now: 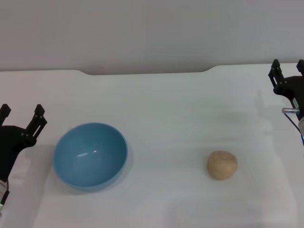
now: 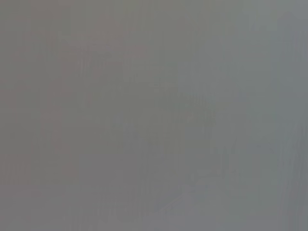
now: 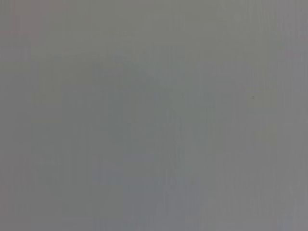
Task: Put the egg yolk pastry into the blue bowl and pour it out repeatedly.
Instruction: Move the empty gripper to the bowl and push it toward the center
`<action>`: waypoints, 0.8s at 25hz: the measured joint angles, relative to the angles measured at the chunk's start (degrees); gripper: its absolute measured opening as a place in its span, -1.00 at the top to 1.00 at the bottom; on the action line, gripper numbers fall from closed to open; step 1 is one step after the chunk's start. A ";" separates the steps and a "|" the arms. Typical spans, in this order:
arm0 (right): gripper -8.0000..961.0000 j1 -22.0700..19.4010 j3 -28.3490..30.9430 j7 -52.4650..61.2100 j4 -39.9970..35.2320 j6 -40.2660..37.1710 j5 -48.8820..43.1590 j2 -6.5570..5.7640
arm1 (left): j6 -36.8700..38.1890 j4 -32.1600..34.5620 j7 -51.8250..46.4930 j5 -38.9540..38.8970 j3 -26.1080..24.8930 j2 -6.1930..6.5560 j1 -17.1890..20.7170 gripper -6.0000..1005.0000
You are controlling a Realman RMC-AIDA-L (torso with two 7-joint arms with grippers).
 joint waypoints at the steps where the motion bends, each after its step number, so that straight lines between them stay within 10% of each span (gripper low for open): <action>1: -0.26 0.00 0.00 0.00 0.03 0.00 0.00 0.01 | 0.00 0.00 0.00 0.00 0.00 0.00 0.00 -0.70; 20: -0.26 -0.09 0.20 0.00 0.08 0.00 0.00 0.05 | 0.00 -0.01 0.00 0.00 0.00 0.00 -0.09 -0.70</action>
